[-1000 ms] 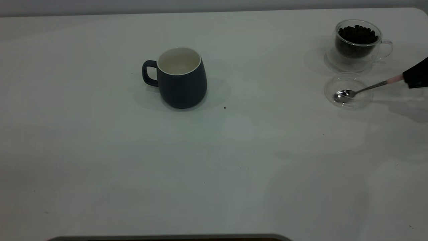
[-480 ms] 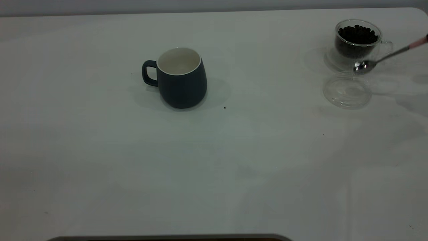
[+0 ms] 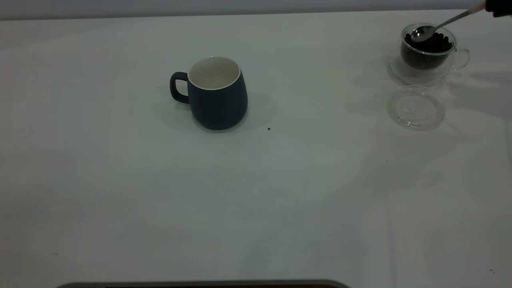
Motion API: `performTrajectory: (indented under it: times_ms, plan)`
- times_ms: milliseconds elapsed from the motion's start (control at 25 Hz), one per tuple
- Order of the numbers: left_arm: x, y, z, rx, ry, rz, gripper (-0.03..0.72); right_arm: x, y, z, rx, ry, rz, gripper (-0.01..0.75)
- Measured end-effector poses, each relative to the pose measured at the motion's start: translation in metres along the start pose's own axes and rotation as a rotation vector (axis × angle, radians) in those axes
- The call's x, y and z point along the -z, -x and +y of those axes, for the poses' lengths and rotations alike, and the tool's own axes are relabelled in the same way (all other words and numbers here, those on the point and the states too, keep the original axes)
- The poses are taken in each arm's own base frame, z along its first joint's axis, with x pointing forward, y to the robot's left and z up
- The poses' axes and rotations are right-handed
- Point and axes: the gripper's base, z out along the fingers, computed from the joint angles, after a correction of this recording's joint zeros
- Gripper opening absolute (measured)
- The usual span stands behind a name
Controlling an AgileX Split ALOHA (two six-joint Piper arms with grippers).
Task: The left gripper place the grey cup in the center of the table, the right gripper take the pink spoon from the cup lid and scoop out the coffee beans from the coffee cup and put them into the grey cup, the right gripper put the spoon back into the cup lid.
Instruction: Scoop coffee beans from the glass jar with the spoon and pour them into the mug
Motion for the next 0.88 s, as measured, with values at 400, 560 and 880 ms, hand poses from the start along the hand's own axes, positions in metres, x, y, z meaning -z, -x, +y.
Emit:
performTrajectory:
  times_ms: [400,560,880]
  plan:
    - [0.0,0.0,0.0,0.0,0.0,0.0,0.588,-0.002,0.004,-0.004,-0.001,-0.083,-0.044,0.115]
    - [0.0,0.0,0.0,0.0,0.0,0.0,0.588,-0.003,0.002,-0.004,-0.006,-0.073,-0.031,0.115]
    - [0.0,0.0,0.0,0.0,0.0,0.0,0.588,-0.016,-0.009,-0.01,-0.049,-0.03,0.019,0.115]
